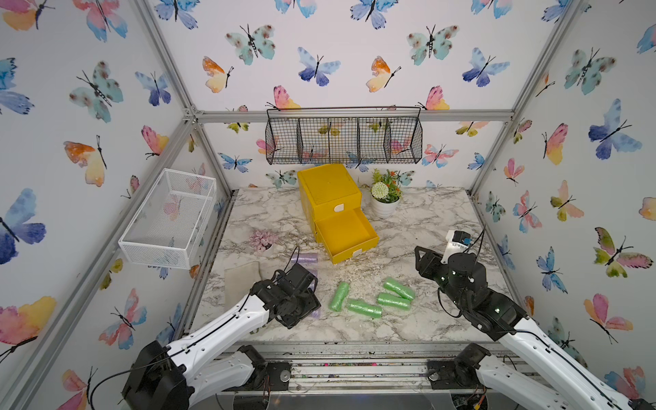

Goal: Sort the rolls of trash bags by color and place them into the drawer
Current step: Pick up the roll of trash bags from the center of the board.

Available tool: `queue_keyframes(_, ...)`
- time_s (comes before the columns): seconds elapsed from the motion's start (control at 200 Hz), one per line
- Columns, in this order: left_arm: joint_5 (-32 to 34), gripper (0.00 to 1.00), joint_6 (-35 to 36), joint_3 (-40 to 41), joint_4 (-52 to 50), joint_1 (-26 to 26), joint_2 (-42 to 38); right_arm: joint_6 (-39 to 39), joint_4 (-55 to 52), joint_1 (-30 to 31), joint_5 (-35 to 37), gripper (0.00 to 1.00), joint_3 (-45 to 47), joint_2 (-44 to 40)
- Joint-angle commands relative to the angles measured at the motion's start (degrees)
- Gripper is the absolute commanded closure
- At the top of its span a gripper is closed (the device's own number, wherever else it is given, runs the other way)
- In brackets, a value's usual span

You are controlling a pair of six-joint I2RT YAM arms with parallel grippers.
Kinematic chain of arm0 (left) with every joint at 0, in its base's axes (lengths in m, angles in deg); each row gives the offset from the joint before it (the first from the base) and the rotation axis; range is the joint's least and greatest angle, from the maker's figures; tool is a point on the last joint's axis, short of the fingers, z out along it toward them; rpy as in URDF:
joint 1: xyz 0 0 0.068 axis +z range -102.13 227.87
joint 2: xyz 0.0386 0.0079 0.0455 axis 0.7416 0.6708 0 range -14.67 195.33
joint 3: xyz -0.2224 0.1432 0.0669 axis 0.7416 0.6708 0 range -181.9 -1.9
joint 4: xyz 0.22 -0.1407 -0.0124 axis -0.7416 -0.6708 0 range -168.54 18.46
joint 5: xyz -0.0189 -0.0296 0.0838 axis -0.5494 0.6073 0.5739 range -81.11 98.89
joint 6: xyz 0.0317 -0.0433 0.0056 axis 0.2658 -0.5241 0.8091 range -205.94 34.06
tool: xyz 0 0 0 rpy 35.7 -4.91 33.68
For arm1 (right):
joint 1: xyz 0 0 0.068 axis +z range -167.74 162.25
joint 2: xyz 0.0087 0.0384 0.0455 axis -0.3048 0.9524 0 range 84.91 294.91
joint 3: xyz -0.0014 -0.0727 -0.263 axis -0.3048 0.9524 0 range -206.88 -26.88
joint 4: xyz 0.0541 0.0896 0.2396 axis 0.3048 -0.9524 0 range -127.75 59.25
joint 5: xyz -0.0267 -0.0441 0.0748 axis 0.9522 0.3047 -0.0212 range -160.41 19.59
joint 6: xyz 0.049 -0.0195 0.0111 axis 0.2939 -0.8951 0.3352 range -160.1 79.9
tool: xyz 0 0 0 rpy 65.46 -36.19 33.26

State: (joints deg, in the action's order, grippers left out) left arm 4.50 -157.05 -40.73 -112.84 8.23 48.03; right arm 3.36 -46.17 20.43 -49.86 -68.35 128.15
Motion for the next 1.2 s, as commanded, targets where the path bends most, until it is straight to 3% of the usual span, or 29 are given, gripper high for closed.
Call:
queue_keyframes(0.0, -1.75, 0.28, -1.57, 0.76, 3.66, 1.38, 1.31, 0.13, 2.46, -0.38, -0.60, 0.52, 0.95, -0.01)
queue_keyframes(0.335, -3.26, 0.28, -0.71, 5.93, 6.99, 5.51, 3.40, -0.32, 3.82, -0.38, -0.43, 0.52, 1.81, 1.22)
queue_keyframes(0.776, -4.03, 0.38, 0.18, 7.39, 8.59, 5.62, 3.84, -0.85, 4.96, -0.38, -0.97, 0.52, 2.92, 1.20)
queue_keyframes(1.191, -1.53, 0.38, -0.83, 6.84, 11.28, 5.62, 5.93, -1.03, 4.15, -0.38, -0.69, 0.52, 2.71, 0.44)
